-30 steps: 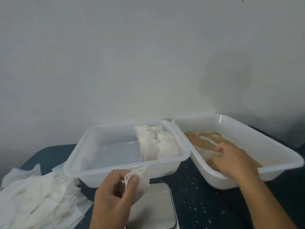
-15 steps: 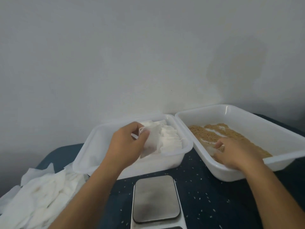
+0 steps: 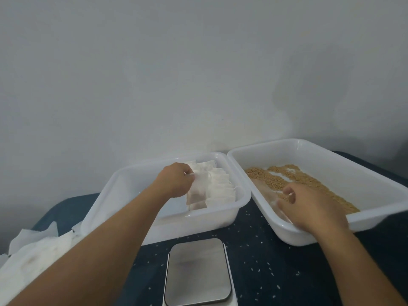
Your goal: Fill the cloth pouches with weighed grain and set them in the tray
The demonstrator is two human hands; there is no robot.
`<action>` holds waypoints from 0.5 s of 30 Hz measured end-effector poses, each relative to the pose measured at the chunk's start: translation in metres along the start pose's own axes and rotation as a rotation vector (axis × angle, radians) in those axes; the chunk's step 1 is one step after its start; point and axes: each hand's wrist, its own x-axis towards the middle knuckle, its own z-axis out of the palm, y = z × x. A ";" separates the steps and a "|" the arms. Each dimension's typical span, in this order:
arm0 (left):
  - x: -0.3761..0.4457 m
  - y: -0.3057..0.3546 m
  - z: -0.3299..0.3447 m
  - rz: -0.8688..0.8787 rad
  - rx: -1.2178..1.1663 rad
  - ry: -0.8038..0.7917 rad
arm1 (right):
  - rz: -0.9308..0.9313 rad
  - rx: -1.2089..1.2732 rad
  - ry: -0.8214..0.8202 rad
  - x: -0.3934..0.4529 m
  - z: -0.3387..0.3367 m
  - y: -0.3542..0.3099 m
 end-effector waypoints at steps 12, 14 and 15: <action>0.015 0.016 0.014 -0.102 0.033 -0.297 | -0.005 0.082 0.111 0.002 0.008 0.003; 0.018 0.014 0.012 -0.121 0.062 -0.332 | -0.007 0.087 0.125 0.002 0.008 0.004; 0.019 0.012 0.011 -0.125 0.072 -0.357 | -0.009 0.089 0.132 0.002 0.008 0.004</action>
